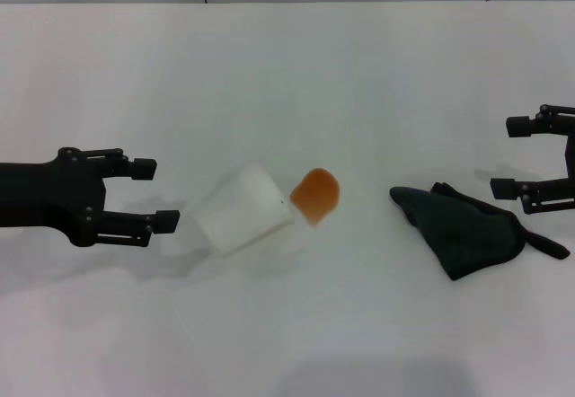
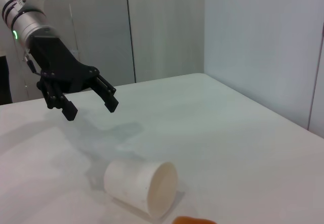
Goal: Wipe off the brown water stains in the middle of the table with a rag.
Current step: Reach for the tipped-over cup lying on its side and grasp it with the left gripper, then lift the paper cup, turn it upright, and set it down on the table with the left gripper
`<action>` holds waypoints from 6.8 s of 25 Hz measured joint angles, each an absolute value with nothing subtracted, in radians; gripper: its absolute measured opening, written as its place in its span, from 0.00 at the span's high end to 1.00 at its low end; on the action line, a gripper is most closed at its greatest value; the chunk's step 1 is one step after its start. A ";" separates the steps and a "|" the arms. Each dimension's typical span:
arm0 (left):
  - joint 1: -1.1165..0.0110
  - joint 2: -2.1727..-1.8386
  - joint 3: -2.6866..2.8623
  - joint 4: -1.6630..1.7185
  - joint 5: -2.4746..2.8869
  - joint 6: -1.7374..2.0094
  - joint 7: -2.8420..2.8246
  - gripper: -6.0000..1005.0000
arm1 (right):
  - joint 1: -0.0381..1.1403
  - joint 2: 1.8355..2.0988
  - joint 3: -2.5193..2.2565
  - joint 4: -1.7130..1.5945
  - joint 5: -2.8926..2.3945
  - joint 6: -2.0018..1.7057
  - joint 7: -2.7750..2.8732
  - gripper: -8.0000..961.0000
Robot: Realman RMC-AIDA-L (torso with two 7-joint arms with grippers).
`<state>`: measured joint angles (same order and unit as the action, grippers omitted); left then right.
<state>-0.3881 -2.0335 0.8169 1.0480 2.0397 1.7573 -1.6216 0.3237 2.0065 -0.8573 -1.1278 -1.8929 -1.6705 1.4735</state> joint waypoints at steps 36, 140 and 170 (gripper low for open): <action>-0.591 -2.030 0.823 1.044 2.304 1.727 -1.859 0.14 | 0.332 2.008 -0.871 -1.128 -1.886 -1.668 1.457 0.09; -0.639 -2.080 1.078 0.391 1.457 0.981 -0.939 0.43 | 0.436 2.013 -0.978 -1.074 -1.879 -1.608 1.474 0.09; -0.661 -2.092 1.085 0.194 1.402 0.948 -0.879 0.42 | 0.433 2.014 -0.986 -1.049 -1.870 -1.599 1.469 0.09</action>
<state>-0.6615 -2.0918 1.0849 0.1941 1.4024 0.9476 -0.8790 0.4326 2.0141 -0.9863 -1.0494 -1.8697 -1.5991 1.4695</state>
